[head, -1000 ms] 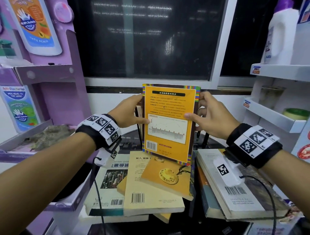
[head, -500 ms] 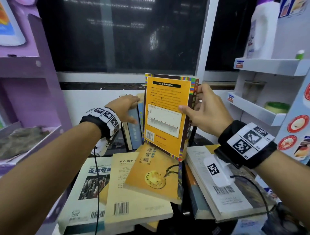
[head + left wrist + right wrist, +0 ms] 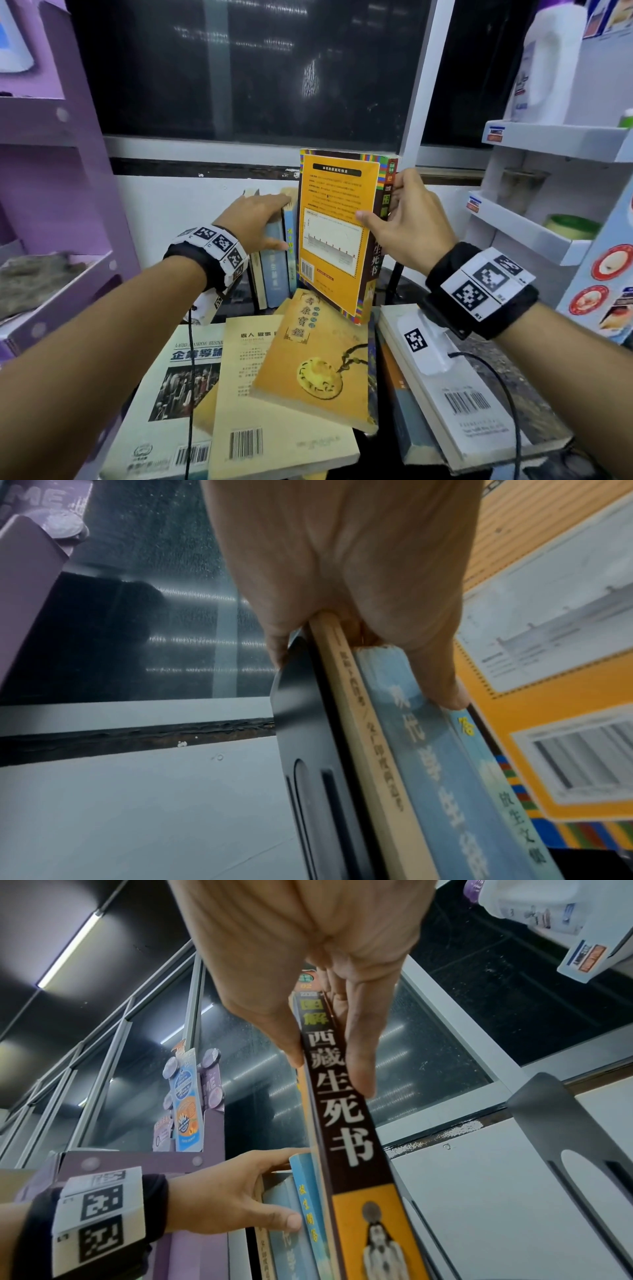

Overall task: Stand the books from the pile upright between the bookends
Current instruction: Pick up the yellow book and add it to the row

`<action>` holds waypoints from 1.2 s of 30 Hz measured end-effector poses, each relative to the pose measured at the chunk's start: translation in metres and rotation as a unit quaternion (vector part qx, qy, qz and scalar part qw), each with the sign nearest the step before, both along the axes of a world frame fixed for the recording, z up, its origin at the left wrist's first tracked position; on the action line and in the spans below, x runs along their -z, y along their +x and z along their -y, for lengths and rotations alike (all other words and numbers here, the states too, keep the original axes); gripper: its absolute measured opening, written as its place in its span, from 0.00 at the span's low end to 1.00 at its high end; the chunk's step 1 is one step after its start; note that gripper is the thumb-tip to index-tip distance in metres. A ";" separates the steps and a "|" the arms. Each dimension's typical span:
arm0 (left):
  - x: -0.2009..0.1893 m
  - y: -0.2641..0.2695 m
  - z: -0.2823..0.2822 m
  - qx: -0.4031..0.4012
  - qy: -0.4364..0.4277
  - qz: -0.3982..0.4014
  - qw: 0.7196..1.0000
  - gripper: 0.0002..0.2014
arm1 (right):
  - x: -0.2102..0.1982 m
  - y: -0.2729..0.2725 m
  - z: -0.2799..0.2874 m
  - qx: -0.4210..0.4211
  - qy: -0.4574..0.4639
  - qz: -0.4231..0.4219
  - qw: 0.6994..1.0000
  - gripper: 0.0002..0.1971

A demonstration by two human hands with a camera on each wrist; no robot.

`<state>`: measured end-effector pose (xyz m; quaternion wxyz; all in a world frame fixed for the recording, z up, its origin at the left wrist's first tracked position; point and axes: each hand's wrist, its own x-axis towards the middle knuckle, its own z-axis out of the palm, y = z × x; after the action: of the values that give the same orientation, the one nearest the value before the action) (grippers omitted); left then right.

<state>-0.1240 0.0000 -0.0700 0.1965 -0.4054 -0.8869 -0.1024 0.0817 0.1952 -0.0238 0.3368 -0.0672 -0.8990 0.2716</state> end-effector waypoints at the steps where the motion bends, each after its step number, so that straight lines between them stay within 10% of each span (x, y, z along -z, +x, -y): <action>1: 0.001 0.000 -0.001 0.000 0.002 -0.005 1.000 0.40 | 0.001 -0.003 0.001 0.001 0.000 0.000 1.000 0.24; 36: 0.015 -0.013 -0.003 -0.030 0.045 -0.044 0.998 0.28 | 0.041 -0.147 0.046 0.044 0.003 -0.009 0.999 0.25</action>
<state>-0.1371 0.0028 -0.0852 0.2562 -0.3730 -0.8839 -0.1180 -0.0648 0.1489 -0.0643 0.3565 -0.1036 -0.8929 0.2547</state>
